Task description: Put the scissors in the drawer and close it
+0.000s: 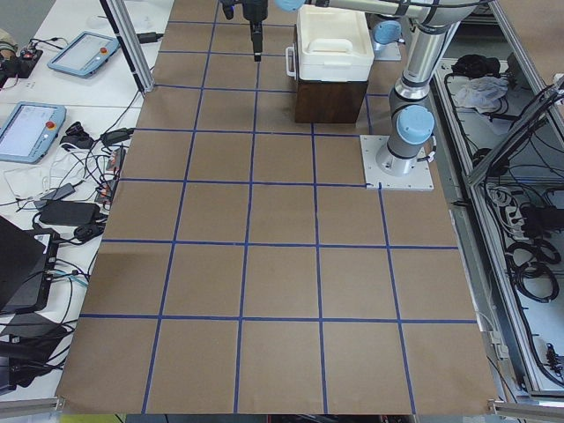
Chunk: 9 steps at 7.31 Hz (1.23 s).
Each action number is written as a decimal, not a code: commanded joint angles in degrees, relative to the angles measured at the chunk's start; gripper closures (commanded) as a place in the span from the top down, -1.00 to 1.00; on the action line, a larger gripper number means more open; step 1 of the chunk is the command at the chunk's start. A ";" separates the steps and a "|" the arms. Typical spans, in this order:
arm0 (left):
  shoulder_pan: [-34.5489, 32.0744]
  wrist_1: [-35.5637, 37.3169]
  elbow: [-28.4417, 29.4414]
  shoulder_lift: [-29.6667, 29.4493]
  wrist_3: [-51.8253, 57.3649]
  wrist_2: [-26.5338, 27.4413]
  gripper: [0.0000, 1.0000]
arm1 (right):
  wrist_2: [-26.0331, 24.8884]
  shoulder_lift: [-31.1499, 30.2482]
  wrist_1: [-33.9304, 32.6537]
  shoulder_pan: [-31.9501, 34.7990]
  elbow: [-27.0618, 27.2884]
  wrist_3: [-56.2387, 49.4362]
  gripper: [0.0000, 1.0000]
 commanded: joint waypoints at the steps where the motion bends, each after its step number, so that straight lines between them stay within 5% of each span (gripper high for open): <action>1: 2.33 -0.92 -1.27 2.46 3.16 -2.46 1.00 | 0.22 0.00 -0.19 -0.09 0.00 0.14 1.00; 9: 3.05 -1.35 -2.42 3.08 5.73 -2.83 0.98 | 0.40 0.00 0.77 -0.27 0.00 -0.04 1.00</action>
